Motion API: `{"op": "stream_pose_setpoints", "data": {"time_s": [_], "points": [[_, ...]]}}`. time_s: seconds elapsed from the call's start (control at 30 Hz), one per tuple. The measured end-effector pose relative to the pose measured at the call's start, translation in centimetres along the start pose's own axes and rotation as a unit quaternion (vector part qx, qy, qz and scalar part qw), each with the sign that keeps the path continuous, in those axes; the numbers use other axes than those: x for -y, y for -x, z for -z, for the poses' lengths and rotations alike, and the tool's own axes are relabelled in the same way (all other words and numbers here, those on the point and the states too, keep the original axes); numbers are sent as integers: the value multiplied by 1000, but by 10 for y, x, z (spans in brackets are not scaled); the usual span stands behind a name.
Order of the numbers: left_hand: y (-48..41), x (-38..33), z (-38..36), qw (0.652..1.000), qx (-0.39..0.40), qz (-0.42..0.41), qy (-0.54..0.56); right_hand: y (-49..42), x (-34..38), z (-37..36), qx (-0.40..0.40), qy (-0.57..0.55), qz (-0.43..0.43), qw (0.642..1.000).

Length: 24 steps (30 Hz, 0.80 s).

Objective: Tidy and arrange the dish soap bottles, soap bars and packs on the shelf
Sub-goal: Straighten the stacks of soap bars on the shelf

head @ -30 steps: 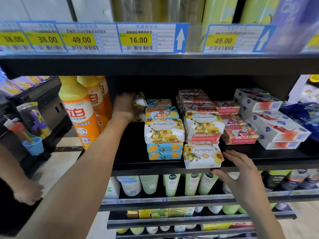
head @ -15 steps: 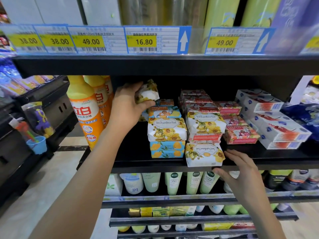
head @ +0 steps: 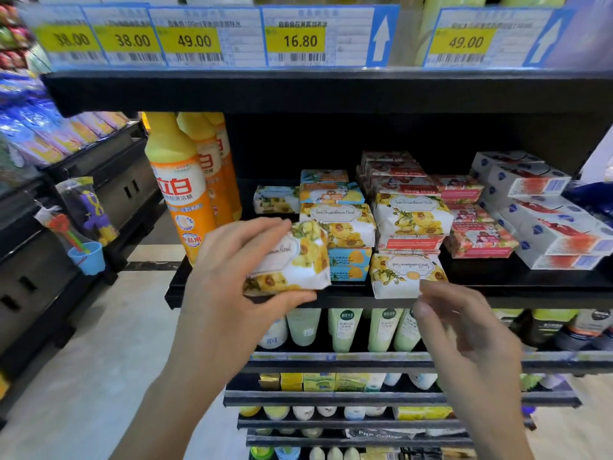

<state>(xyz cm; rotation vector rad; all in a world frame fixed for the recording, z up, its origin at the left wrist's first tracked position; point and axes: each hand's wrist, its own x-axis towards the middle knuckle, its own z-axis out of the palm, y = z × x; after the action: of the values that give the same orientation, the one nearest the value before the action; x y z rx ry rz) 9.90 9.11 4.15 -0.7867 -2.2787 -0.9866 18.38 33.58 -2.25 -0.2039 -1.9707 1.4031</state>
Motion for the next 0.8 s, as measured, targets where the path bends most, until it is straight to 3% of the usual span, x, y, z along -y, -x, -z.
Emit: {"op": "stream_pose_setpoints", "data": {"time_s": [0.1, 0.27, 0.43, 0.53, 0.67, 0.8], "points": [[19, 0, -10, 999, 39, -13, 4, 4, 28, -27, 91, -99, -79, 988], [40, 0, -23, 997, 63, 2, 41, 6, 40, -54, 214, -139, -113, 960], [48, 1, -25, 997, 59, 17, 56, 10, 41, -62, 203, -163, -152, 953], [56, 2, -21, 987, 55, 76, 128, 12, 38, -64, 188, -185, -170, 950], [66, 3, -17, 935, -2, 211, 286, 14, 33, -60, 190, -198, -194, 942], [72, 1, -19, 880, 20, 298, 370, 17, 31, -57, 203, -215, -207, 933]]}}
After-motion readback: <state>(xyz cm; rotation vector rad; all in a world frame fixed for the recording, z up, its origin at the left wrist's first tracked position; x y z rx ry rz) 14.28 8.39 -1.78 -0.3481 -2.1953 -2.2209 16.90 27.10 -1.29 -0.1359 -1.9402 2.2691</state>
